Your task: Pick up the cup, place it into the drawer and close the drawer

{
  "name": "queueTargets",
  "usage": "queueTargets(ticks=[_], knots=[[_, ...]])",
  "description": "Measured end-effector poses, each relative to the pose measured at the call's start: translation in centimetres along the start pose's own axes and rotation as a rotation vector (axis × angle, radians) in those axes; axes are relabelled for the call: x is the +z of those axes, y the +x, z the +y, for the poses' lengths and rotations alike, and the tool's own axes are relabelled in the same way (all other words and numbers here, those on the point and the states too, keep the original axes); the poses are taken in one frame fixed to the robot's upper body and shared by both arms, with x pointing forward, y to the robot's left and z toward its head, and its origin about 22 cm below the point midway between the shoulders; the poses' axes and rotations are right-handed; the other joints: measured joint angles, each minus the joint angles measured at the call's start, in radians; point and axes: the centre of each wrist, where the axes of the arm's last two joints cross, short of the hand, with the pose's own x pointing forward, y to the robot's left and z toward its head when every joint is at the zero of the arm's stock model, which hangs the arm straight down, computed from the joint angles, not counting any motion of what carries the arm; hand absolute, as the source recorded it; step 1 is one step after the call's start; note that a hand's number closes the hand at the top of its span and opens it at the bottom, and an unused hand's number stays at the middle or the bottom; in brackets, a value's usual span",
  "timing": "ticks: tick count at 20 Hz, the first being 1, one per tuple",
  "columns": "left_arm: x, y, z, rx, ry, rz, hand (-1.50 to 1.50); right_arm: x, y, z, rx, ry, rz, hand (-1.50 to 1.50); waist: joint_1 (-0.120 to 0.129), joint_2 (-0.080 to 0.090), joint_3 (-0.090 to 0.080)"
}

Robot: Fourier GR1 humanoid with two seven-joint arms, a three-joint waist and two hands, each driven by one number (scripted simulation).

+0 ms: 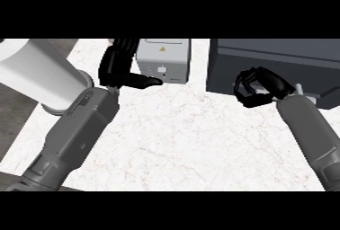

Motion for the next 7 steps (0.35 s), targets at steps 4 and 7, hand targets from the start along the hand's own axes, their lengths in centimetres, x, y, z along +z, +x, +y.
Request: queueTargets(ticks=[4,7], knots=[[0.3,0.05,0.48,0.006,-0.012,0.001,-1.5,0.49,-0.07,-0.55,-0.038,0.016,-0.011,1.5,0.009,0.005,0.002],[0.42,0.01,0.48,0.017,-0.016,0.004,-1.5,0.78,-0.07,-0.88,-0.051,0.031,-0.018,1.5,0.013,0.008,0.004]])
